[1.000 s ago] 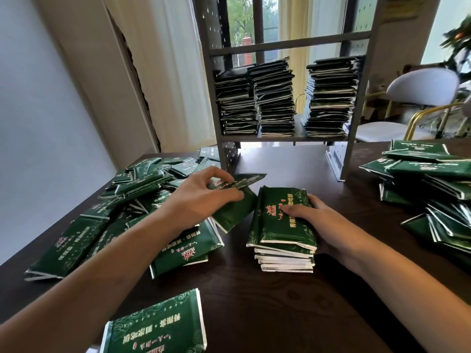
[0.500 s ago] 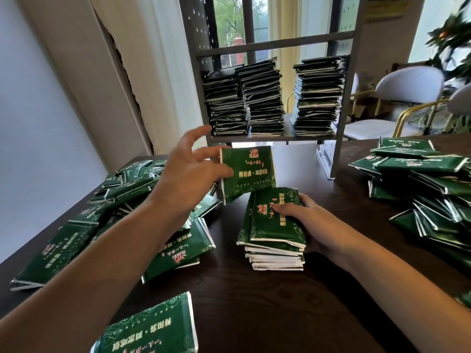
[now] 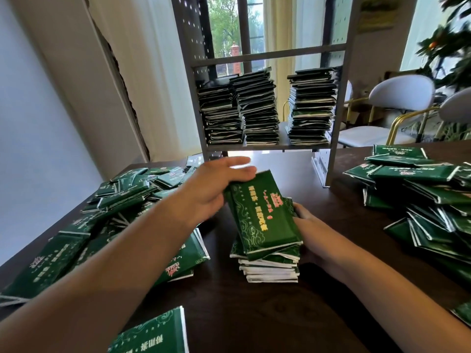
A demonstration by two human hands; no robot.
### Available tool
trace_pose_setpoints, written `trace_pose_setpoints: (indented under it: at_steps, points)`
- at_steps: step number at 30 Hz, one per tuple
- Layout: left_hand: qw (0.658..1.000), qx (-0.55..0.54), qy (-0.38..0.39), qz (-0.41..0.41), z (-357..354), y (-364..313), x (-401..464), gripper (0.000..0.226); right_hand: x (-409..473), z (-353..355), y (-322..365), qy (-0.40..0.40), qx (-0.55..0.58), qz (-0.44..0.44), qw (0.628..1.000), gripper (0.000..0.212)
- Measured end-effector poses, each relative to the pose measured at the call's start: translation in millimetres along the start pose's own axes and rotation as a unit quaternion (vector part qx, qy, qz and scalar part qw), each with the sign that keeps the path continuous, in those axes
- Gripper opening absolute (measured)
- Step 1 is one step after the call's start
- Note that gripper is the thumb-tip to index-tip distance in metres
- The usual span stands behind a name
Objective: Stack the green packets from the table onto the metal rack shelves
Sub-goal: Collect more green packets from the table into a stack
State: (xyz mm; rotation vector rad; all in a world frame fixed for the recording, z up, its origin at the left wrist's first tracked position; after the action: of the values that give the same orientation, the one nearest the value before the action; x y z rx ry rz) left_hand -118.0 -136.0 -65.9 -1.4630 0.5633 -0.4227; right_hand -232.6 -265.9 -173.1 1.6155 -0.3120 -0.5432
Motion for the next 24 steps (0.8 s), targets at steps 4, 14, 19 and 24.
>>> trace_pose_setpoints:
  at_steps: [4,14,19,24]
  points:
    - [0.996,0.073,-0.047,-0.017,-12,20,8,0.041,-2,0,0,0.010,-0.004,-0.003,1.000,0.032]
    - [0.995,0.072,0.001,0.066,-6,75,-28,0.041,-5,-3,4,0.010,-0.028,-0.003,1.000,0.022]
    - [0.994,0.075,0.028,0.070,-6,72,-23,0.025,-9,-3,8,-0.011,-0.007,-0.054,0.998,0.040]
    - [0.991,0.038,0.034,0.121,-7,71,-22,0.025,-9,-3,6,-0.024,-0.002,-0.083,0.996,0.059]
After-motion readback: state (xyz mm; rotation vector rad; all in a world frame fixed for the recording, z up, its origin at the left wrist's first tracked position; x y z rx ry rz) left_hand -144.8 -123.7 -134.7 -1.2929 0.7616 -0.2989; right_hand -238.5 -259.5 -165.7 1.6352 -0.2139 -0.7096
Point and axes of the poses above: each hand's wrist, its own x-axis towards the middle knuckle, its own z-axis out of the back of the hand, y = z × x, the point moved 3 cm from there along x, towards the middle knuckle, and after that the axes turned 5 degrees about -y, right-handed, at the moved point
